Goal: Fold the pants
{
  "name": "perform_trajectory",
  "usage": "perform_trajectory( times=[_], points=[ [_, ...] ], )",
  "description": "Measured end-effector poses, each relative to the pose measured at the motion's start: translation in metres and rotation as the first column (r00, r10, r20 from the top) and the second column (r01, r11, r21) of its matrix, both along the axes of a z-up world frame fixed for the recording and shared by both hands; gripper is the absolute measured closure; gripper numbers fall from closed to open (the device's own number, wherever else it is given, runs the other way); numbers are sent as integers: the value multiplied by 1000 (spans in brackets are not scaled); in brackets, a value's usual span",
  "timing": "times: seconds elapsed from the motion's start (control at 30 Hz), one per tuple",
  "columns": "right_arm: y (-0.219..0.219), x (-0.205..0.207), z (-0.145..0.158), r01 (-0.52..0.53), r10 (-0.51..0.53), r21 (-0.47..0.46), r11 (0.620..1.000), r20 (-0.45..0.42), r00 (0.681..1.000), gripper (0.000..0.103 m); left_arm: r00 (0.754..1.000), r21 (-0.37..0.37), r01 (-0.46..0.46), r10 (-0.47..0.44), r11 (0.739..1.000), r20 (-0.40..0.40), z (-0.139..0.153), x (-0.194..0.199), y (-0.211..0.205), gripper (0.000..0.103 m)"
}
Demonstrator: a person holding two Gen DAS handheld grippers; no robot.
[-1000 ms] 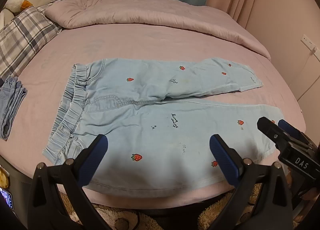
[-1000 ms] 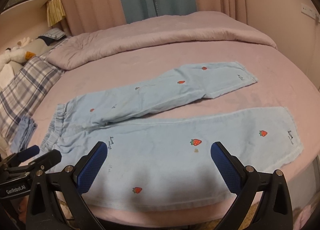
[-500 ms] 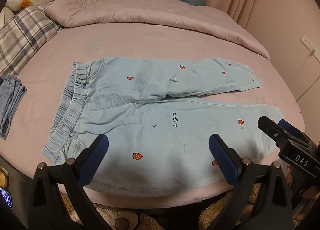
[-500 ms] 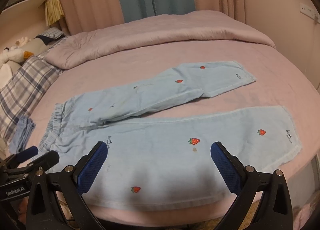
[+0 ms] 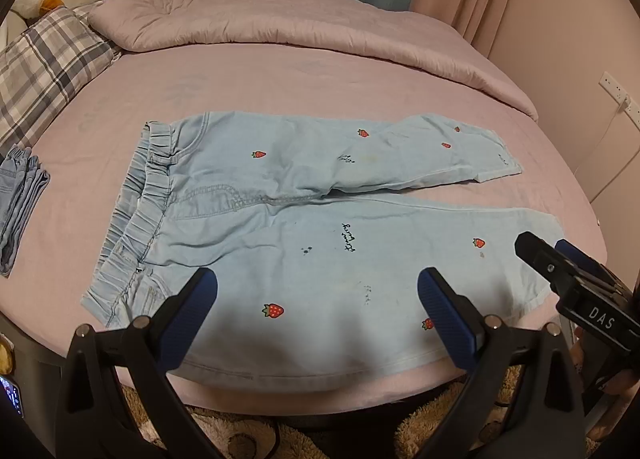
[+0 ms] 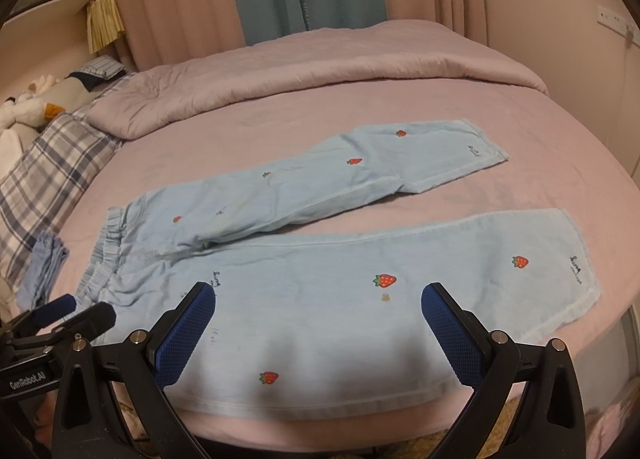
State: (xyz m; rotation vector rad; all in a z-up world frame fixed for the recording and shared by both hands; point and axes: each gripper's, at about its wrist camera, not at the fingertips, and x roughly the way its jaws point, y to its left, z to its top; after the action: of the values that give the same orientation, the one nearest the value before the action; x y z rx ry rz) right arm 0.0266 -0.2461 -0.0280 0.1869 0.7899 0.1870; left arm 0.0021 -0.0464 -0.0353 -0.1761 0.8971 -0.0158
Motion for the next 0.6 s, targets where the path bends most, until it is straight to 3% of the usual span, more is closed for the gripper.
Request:
perform_trajectory(
  times=[0.6],
  points=[
    [-1,0,-3,17,-17,4,1000,-15,1000,0,1000,-3,15,-15,1000,-7,-3,1,2,4]
  ],
)
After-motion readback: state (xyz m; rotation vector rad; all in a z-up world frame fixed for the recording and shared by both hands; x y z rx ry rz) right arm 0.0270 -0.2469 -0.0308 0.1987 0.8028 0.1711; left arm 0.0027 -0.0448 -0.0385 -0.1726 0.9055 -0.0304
